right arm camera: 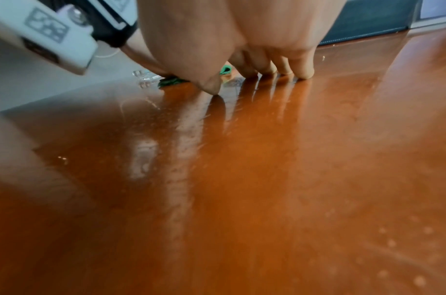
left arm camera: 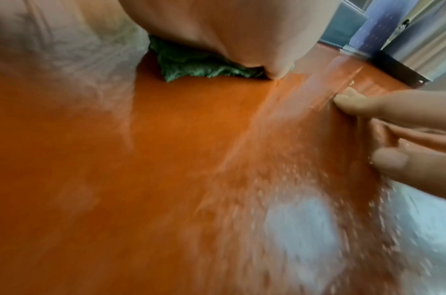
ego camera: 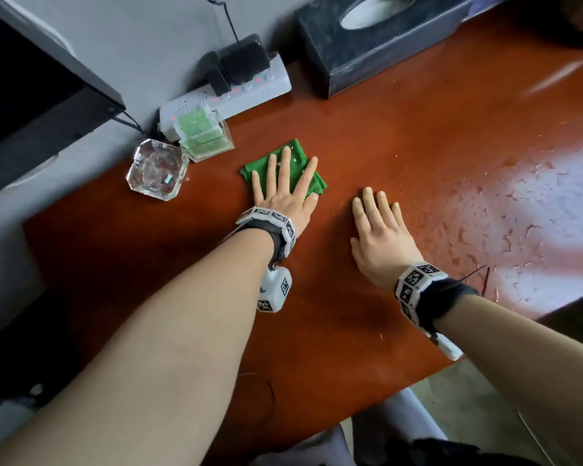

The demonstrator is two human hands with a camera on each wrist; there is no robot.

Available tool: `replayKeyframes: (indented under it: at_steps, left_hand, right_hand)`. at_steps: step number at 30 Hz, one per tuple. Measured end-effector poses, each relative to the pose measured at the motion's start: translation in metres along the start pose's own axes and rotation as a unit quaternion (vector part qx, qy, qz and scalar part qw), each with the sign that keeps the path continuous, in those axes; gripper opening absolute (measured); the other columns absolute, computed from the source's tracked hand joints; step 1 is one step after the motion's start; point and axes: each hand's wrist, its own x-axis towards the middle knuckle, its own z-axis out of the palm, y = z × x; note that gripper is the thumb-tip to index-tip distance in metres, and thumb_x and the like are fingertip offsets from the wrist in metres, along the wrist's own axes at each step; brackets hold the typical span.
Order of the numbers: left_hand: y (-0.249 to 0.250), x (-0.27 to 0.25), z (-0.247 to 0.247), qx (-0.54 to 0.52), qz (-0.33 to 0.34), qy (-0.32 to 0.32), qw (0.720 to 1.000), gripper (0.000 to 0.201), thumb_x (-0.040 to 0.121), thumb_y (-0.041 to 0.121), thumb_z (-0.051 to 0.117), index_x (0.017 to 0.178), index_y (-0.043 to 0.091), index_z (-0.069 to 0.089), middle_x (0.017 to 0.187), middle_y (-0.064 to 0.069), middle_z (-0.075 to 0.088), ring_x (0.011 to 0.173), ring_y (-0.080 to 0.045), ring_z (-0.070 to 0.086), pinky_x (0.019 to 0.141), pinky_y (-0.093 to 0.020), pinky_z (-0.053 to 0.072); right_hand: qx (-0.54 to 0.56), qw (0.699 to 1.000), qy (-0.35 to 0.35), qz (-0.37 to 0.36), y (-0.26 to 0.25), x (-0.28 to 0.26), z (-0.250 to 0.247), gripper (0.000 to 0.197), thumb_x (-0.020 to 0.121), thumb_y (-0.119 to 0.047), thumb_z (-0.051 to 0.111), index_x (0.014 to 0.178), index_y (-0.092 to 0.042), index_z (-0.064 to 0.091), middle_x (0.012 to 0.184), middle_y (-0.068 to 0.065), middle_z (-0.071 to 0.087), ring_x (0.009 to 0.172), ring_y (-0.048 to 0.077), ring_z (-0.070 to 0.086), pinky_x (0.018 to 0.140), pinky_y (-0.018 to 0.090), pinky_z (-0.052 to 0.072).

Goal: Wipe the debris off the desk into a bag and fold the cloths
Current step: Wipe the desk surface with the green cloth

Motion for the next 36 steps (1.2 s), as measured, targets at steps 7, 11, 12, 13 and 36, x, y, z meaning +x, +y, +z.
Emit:
replayKeyframes:
  at_steps: [7,11,12,13,36]
  left_hand:
    - [-0.011,-0.031,0.011,0.009,0.019,0.004,1.000,0.065,0.101,0.050,0.027,0.151,0.049,-0.014,0.162,0.000,-0.025,0.151,-0.025,-0.018,0.120,-0.057,-0.007]
    - [-0.035,-0.098,0.029,0.023,0.018,-0.022,0.999,0.067,0.101,0.050,0.027,0.150,0.049,-0.018,0.160,0.000,-0.030,0.150,-0.025,-0.021,0.120,-0.057,-0.007]
    - [-0.043,-0.112,0.032,0.026,0.015,-0.033,0.999,0.067,0.102,0.050,0.027,0.149,0.049,-0.020,0.159,0.000,-0.033,0.150,-0.025,-0.022,0.120,-0.057,-0.007]
    - [-0.052,-0.123,0.035,0.027,0.008,-0.042,0.999,0.067,0.102,0.050,0.026,0.148,0.050,-0.022,0.158,0.001,-0.035,0.149,-0.024,-0.024,0.120,-0.057,-0.007]
    - [-0.201,-0.156,0.035,-0.084,-0.180,0.052,0.979,0.064,0.101,0.049,0.029,0.151,0.052,-0.010,0.164,0.001,-0.021,0.151,-0.024,-0.016,0.120,-0.055,-0.006]
  right_hand:
    - [-0.025,0.999,-0.044,0.019,-0.007,0.004,-0.013,0.067,0.098,-0.032,0.038,0.151,0.001,0.013,0.159,0.022,0.006,0.146,0.041,0.008,0.117,0.055,0.016]
    - [-0.020,0.997,-0.056,0.041,-0.014,0.007,-0.019,0.065,0.099,-0.032,0.036,0.151,0.000,0.013,0.159,0.021,0.006,0.146,0.039,0.008,0.117,0.053,0.017]
    - [-0.017,0.997,-0.058,0.045,-0.015,0.008,-0.021,0.064,0.099,-0.031,0.036,0.151,0.000,0.013,0.159,0.020,0.006,0.146,0.039,0.007,0.117,0.052,0.017]
    - [-0.014,0.997,-0.057,0.048,-0.015,0.008,-0.022,0.064,0.099,-0.031,0.036,0.151,0.000,0.014,0.159,0.020,0.007,0.146,0.038,0.007,0.117,0.052,0.017]
    - [0.068,0.988,0.039,0.135,-0.050,0.006,-0.002,0.061,0.098,-0.032,0.042,0.150,-0.006,0.021,0.160,0.017,0.005,0.147,0.035,0.006,0.119,0.050,0.011]
